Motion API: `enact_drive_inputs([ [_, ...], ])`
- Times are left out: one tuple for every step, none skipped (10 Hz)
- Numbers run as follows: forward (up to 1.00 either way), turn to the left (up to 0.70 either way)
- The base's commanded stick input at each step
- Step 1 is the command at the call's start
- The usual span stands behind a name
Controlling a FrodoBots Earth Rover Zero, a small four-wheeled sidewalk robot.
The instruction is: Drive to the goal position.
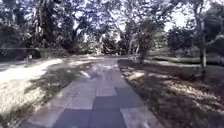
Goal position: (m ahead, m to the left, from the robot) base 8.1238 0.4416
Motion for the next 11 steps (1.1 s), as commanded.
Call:
enact_drive_inputs([
  [0.5, 0.0],
  [0.5, 0.0],
  [0.5, 0.0],
  [0.5, 0.0],
  [0.5, 0.0],
  [0.5, 0.0],
  [0.5, 0.0],
  [0.5, 0.0],
  [0.5, 0.0],
  [0.5, 0.0],
  [0.5, 0.0],
])
